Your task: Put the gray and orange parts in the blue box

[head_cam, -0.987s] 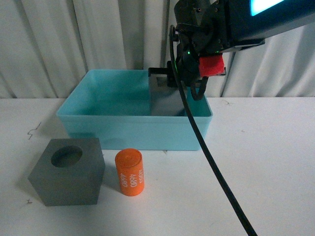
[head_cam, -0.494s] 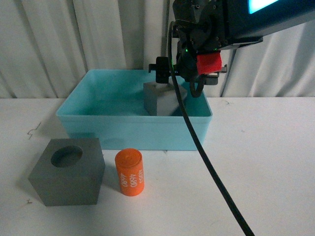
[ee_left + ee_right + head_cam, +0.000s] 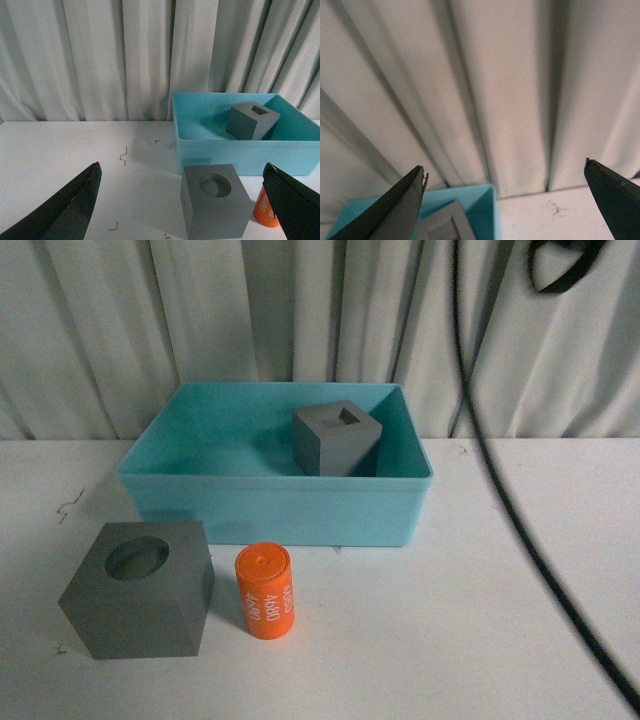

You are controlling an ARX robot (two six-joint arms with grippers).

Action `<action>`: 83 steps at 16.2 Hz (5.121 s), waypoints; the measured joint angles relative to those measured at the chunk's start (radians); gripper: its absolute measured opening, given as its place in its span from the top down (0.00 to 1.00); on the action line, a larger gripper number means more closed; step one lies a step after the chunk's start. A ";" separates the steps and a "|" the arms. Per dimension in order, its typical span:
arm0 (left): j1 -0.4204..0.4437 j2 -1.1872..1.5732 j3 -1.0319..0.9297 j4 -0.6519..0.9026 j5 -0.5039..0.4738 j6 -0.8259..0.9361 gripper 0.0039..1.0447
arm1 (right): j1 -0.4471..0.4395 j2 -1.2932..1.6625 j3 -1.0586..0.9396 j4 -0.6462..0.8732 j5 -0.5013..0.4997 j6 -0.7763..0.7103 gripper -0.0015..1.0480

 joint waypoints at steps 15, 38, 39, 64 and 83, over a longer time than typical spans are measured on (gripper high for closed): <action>0.000 0.000 0.000 0.000 0.000 0.000 0.06 | -0.249 -0.941 -1.296 0.515 -0.164 -0.234 0.98; 0.000 0.000 0.000 0.000 0.000 0.000 0.06 | -0.249 -1.606 -1.442 0.003 -0.163 -0.235 0.98; 0.000 0.000 0.000 0.000 0.000 0.000 0.06 | -0.249 -1.613 -1.442 -0.005 -0.163 -0.234 0.98; -0.284 1.264 0.547 0.067 -0.079 -0.050 0.06 | -0.245 -1.899 -1.442 -0.297 -0.166 -0.235 0.06; -0.142 1.769 0.715 0.236 -0.094 0.041 0.06 | -0.245 -1.899 -1.442 -0.297 -0.166 -0.235 0.06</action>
